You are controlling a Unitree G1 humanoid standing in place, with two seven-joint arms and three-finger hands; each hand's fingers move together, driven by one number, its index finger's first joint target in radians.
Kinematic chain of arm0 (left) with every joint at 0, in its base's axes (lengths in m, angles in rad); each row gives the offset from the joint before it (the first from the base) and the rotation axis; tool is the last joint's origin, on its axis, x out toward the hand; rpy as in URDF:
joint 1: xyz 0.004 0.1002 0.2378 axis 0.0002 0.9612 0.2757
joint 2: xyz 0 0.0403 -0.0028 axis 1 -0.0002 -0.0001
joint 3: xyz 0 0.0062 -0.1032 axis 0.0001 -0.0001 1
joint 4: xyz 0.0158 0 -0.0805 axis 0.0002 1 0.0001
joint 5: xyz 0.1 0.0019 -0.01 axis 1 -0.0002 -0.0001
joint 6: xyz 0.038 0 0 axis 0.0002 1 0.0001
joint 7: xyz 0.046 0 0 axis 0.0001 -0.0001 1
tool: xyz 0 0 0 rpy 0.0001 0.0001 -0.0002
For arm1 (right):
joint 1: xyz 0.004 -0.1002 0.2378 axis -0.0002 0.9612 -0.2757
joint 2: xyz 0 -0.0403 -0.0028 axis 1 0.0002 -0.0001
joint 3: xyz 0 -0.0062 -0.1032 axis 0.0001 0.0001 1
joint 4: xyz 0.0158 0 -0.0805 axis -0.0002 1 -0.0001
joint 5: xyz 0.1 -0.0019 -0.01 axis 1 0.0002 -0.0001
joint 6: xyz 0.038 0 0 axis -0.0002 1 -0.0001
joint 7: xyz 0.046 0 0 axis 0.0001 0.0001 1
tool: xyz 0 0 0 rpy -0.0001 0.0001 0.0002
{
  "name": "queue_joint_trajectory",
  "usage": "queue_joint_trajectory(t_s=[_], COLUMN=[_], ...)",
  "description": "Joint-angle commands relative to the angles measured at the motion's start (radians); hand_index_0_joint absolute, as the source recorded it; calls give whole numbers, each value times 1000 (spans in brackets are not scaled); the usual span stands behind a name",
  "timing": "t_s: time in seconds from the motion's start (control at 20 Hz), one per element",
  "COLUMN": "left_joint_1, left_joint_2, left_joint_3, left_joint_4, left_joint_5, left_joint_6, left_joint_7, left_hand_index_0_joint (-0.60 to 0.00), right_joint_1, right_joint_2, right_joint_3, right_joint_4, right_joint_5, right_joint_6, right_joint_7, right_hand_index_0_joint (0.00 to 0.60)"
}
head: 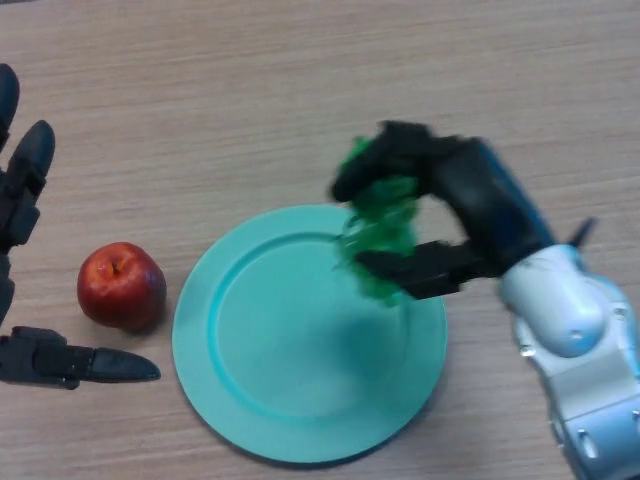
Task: Pick up the green grapes and place it on the plate
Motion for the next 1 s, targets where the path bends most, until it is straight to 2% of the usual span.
queue_joint_trajectory(t_s=[0.05, 0.1, 0.25, 0.35, 0.4, 0.45, 0.5, 0.75, 0.95, 1.0], left_joint_1=[-11, -8, 1, 3, 6, 9, 15, 4, -2, -2], left_joint_2=[34, 33, 26, 24, 22, 20, 17, 24, 25, 22], left_joint_3=[91, 100, 110, 111, 109, 106, 101, 84, 67, 55], left_joint_4=[-29, -22, -11, -8, -7, -7, -15, -35, -66, -75], left_joint_5=[-60, -66, -62, -62, -59, -56, -51, -36, -38, -32], left_joint_6=[-175, -179, -199, -206, -211, -214, -214, -185, -147, -139], left_joint_7=[-9, -10, -11, -10, -10, -10, -10, -4, -5, -5], left_hand_index_0_joint=[0, 0, 0, 0, 0, 0, 0, 0, 0, 0], right_joint_1=[-88, -107, -136, -138, -140, -142, -145, -108, -38, -14], right_joint_2=[4, 4, 4, 4, 4, 4, 4, 4, 4, 4], right_joint_3=[18, 61, 111, 121, 125, 128, 127, 77, -42, -98], right_joint_4=[-76, -79, -65, -61, -64, -68, -87, -170, -298, -333], right_joint_5=[14, 37, -27, -63, -79, -88, -81, -27, -7, 2], right_joint_6=[-68, -57, -35, -28, -27, -26, -19, 28, 73, 71], right_joint_7=[-101, -132, -127, -112, -98, -86, -66, -33, 28, 45], right_hand_index_0_joint=[600, 600, 600, 402, 252, 152, 7, 0, 0, 0])
